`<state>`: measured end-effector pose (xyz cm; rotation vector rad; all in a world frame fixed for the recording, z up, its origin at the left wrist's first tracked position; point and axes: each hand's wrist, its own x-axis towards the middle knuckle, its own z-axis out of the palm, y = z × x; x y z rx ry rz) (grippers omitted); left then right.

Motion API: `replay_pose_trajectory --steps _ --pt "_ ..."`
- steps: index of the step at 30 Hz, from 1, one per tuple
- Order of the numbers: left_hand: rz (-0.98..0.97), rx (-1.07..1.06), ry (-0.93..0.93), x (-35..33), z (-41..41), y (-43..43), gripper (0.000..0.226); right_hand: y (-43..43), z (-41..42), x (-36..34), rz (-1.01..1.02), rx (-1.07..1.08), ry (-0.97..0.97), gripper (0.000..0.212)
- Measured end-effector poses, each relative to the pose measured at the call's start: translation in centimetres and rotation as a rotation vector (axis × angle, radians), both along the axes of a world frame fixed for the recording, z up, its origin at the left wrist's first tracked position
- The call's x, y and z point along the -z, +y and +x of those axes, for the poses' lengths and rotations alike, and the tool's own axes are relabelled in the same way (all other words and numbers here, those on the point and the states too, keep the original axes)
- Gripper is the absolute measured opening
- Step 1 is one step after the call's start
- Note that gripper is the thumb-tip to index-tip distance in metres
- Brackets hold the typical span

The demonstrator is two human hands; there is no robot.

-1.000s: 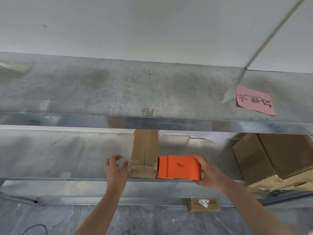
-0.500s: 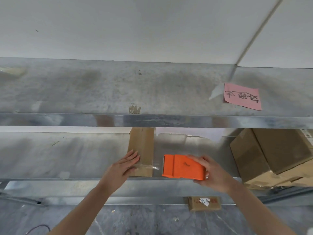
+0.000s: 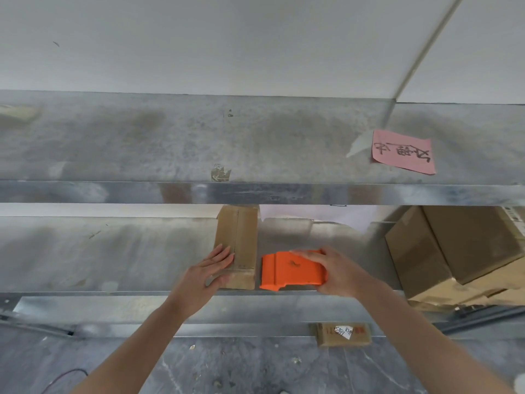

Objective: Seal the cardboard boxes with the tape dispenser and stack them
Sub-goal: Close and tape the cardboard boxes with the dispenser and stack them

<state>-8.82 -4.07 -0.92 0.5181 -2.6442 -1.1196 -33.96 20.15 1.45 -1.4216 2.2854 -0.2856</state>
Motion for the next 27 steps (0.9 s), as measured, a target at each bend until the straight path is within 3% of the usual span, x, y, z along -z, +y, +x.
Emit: replay_pose_trajectory --steps 7,10,17,19,20,22,25,27 --pt "0.044 -0.054 0.001 0.1 -0.3 0.4 0.074 -1.5 1.0 2.4 -0.015 0.095 -0.035 0.078" --pt "0.002 -0.068 0.005 0.6 -0.4 0.1 0.065 -1.2 0.4 2.7 -0.001 0.103 -0.041 0.080" --pt "-0.121 -0.106 0.066 1.2 -0.3 0.4 0.056 -1.6 0.2 0.4 0.158 -0.041 0.166 0.083" --pt "-0.117 -0.095 0.064 0.9 -0.6 0.4 0.056 -2.6 1.4 -0.9 0.013 -0.058 0.263 0.081" --pt "-0.104 -0.067 0.044 0.6 -0.7 0.2 0.051 -3.4 2.0 -1.4 -0.102 -0.057 0.270 0.068" --pt "-0.071 0.045 0.007 -0.3 -0.8 -0.3 0.044 -5.4 3.5 -1.9 -0.268 -0.076 0.178 0.050" --pt "-0.047 0.185 0.001 -1.5 -0.1 -2.0 0.066 -7.9 5.9 -2.4 -0.258 -0.142 -0.050 0.049" --pt "-0.075 0.251 -0.053 -2.0 0.6 -3.8 0.076 -8.9 6.6 -2.3 -0.252 -0.122 -0.100 0.041"
